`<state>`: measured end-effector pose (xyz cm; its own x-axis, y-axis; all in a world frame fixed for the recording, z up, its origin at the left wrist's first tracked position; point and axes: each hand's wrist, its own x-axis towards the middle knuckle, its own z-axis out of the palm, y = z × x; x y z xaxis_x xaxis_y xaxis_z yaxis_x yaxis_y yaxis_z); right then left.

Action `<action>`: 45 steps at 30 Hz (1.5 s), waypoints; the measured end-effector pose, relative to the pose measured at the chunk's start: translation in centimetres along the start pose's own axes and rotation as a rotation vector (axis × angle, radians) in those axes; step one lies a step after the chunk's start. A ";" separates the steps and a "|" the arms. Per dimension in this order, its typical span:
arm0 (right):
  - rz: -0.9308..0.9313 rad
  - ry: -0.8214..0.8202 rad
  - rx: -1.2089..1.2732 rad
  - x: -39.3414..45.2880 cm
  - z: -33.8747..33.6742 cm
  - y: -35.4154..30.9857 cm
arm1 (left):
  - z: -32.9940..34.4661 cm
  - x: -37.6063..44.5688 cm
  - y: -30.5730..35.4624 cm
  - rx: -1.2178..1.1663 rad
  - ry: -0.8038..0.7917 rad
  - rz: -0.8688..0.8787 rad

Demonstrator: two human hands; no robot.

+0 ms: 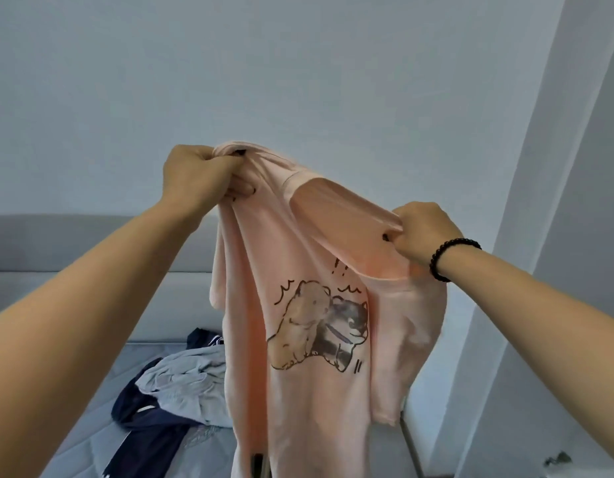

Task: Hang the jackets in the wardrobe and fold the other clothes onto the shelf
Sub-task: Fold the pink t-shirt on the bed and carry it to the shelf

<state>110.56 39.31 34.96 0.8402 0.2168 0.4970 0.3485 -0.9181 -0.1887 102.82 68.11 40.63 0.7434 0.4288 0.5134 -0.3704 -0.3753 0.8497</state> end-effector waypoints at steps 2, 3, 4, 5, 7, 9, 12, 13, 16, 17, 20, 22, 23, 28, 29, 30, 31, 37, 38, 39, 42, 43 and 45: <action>0.087 0.024 0.062 0.3 0.1 0.7 | -2.7 0.7 -0.9 0.042 0.089 -0.061; 0.123 0.044 0.136 0.4 0.1 0.9 | -4.2 0.9 -1.5 0.086 0.132 -0.089; 0.154 0.071 0.234 0.4 0.0 1.1 | -5.6 0.9 -2.1 0.153 0.165 -0.111; 0.178 0.097 0.331 0.5 0.0 1.0 | -7.0 0.8 -2.8 0.245 0.180 -0.126; 0.212 0.107 0.481 0.6 0.3 0.3 | -9.1 0.0 -4.2 0.450 0.162 -0.131; 0.239 0.059 0.611 0.4 0.9 -1.1 | -10.6 -1.2 -5.2 0.587 0.136 -0.098; 0.243 -0.087 0.804 0.3 2.0 -2.9 | -13.0 -3.0 -5.8 0.594 0.112 -0.009; 0.225 -0.140 0.839 0.1 2.2 -3.3 | -13.9 -3.6 -5.9 0.525 0.084 0.001; 0.133 -0.300 0.819 -0.6 3.0 -4.3 | -16.5 -5.9 -6.6 0.294 -0.022 -0.089; 0.106 -0.342 0.785 -0.8 3.3 -4.6 | -17.3 -6.7 -6.9 0.271 -0.048 -0.106; -0.002 -0.466 0.702 -2.2 4.3 -5.7 | -19.5 -9.0 -7.3 0.283 -0.049 -0.076; -0.040 -0.569 0.711 -3.3 4.7 -6.5 | -20.9 -10.6 -7.0 0.264 -0.032 -0.095; -0.063 -0.618 0.714 -3.9 4.8 -6.9 | -21.5 -11.4 -6.7 0.253 -0.020 -0.116; -0.252 -0.781 0.709 -5.6 5.2 -8.8 | -24.0 -14.2 -5.2 0.219 -0.015 -0.121; -0.290 -0.791 0.682 -5.4 5.4 -9.1 | -24.4 -14.5 -5.0 0.228 -0.003 -0.121; -0.323 -0.801 0.654 -5.1 5.7 -9.5 | -24.9 -14.8 -4.8 0.241 0.010 -0.113; -0.342 -0.812 0.631 -4.8 6.0 -9.9 | -25.5 -15.0 -4.9 0.260 0.020 -0.113; -0.443 -0.823 0.492 -3.1 10.5 -13.7 | -29.4 -15.8 -7.9 0.345 0.072 -0.220; -0.460 -0.835 0.480 -3.0 11.8 -14.4 | -30.2 -15.8 -9.1 0.376 0.082 -0.244; -0.476 -0.854 0.475 -2.9 13.2 -15.1 | -30.8 -15.9 -10.3 0.405 0.089 -0.273; -0.519 -0.878 0.454 -2.8 18.4 -17.4 | -32.3 -16.0 -15.0 0.496 0.085 -0.370; -0.520 -0.882 0.458 -2.7 20.6 -18.2 | -32.7 -16.0 -16.8 0.528 0.081 -0.400; -0.514 -0.893 0.468 -2.5 25.1 -19.7 | -33.6 -15.6 -21.0 0.590 0.092 -0.449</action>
<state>112.00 65.24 16.13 0.4829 0.8643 -0.1407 0.7015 -0.4780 -0.5285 80.27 96.86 18.83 0.6934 0.7021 0.1618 0.3378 -0.5151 0.7878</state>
